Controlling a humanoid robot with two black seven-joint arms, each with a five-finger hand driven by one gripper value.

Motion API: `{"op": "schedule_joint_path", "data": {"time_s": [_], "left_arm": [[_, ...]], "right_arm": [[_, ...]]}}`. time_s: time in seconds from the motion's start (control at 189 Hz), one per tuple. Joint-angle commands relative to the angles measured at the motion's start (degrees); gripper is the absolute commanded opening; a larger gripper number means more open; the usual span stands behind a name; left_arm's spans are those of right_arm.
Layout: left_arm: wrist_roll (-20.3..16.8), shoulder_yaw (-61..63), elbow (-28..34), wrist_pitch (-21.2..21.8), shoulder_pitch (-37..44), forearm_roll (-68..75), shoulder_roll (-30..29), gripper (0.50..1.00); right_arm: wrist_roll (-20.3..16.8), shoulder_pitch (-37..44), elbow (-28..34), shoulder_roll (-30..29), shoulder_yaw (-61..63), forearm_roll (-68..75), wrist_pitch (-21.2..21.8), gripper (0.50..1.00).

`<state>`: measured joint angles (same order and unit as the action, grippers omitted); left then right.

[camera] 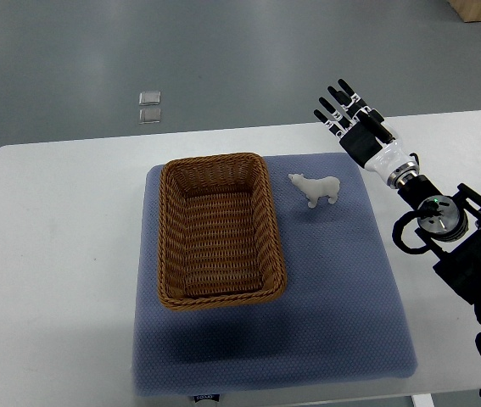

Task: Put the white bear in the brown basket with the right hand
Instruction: 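Move the right hand toward the white bear figurine, opening fingers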

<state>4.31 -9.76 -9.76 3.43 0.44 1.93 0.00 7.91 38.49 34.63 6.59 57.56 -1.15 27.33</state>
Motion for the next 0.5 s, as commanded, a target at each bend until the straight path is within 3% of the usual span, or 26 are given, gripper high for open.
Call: {"op": "schedule_joint_path", "data": {"time_s": [0.0, 0.312, 0.492], "left_arm": [[0.0, 0.0, 0.0, 0.0, 0.0, 0.0, 0.0, 1.0], [0.0, -0.2, 0.0, -0.1, 0.0, 0.0, 0.0, 1.0], [0.0, -0.3, 0.0, -0.1, 0.0, 0.0, 0.0, 1.0]], "right_arm": [[0.0, 0.1, 0.0, 0.0, 0.0, 0.0, 0.0, 0.928], [-0.3, 1.0, 0.0, 0.4, -0.3, -0.5, 0.1, 0.928], [-0.6, 3.7, 0.0, 4.3, -1.4, -10.6, 0.3, 0.928]]}}
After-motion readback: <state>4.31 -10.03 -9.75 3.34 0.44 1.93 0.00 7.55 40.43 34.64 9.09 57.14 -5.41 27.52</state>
